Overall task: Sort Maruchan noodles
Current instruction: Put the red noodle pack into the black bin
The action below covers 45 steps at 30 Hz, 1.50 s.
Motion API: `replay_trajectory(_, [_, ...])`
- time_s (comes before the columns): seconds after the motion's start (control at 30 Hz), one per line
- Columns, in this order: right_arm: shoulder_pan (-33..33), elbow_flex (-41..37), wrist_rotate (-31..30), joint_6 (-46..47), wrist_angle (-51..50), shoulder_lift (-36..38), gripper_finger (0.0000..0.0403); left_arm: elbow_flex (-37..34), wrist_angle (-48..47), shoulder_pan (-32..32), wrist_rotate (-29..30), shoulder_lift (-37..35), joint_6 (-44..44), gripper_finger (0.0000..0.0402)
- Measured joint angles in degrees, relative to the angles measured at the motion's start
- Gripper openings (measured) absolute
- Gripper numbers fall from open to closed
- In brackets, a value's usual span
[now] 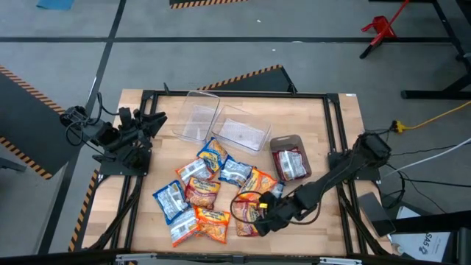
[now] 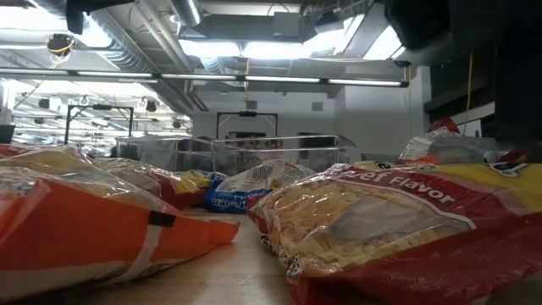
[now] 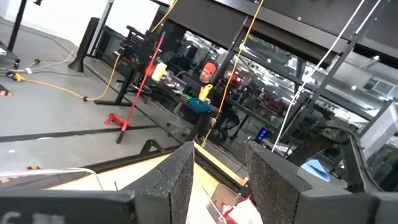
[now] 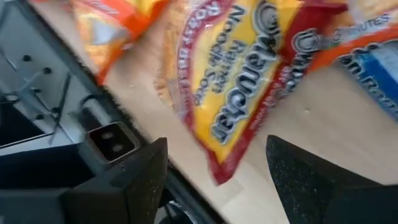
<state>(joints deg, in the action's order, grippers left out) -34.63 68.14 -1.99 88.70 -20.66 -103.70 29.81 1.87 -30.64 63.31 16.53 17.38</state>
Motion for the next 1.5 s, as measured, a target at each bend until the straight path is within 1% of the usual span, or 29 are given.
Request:
replay_trajectory(0.33, [-0.78,0.02,2.05,-0.40,5.60,-5.29,0.0257,0.00,0.18,0.00,-1.34,-0.02,0.09,0.0141])
replay_trajectory(0.7, [-1.02,0.01,0.75,-0.66,6.17,-7.61,0.0257,-0.01,0.20,0.01,-1.31,-0.02,0.26,0.0141])
replay_trajectory(0.77, [-0.98,0.10,1.81,-0.70,8.63,-8.94,0.0257,0.01,0.18,0.01,-1.33,0.00,0.26,0.0141])
replay_trajectory(0.9, [-0.96,0.04,3.02,-0.97,10.04,-9.82,0.0251,0.00,0.26,0.01,-1.31,0.00,0.48,0.0141])
replay_trajectory(0.97, [-0.96,0.04,3.07,-1.51,9.84,-9.82,0.0233,0.01,0.35,-0.01,-1.33,-0.02,0.48,0.0141])
replay_trajectory(1.03, [-0.96,0.04,3.25,-1.58,9.69,-9.84,0.0203,0.01,0.30,-0.01,-1.29,0.00,0.48,0.0141])
replay_trajectory(1.13, [-0.96,0.04,3.55,-1.96,9.89,-9.85,0.0141,0.00,0.29,0.01,-1.29,-0.02,0.48,0.0141])
replay_trajectory(1.3, [-0.96,0.04,3.56,-2.23,9.96,-9.93,0.0024,0.01,0.29,0.01,-1.27,-0.02,0.48,0.0141])
replay_trajectory(1.33, [-0.96,0.04,3.57,-2.42,9.94,-9.93,0.0013,-0.01,0.31,0.00,-1.27,-0.02,0.47,0.0141])
replay_trajectory(1.43, [-0.96,0.04,3.80,-2.89,9.94,-9.93,0.0012,-0.01,0.29,0.01,-1.27,-0.02,0.46,0.0141])
replay_trajectory(1.5, [-0.96,0.04,3.95,-3.47,9.94,-9.82,0.0005,0.00,0.26,0.00,-1.27,-0.02,0.46,0.0141])
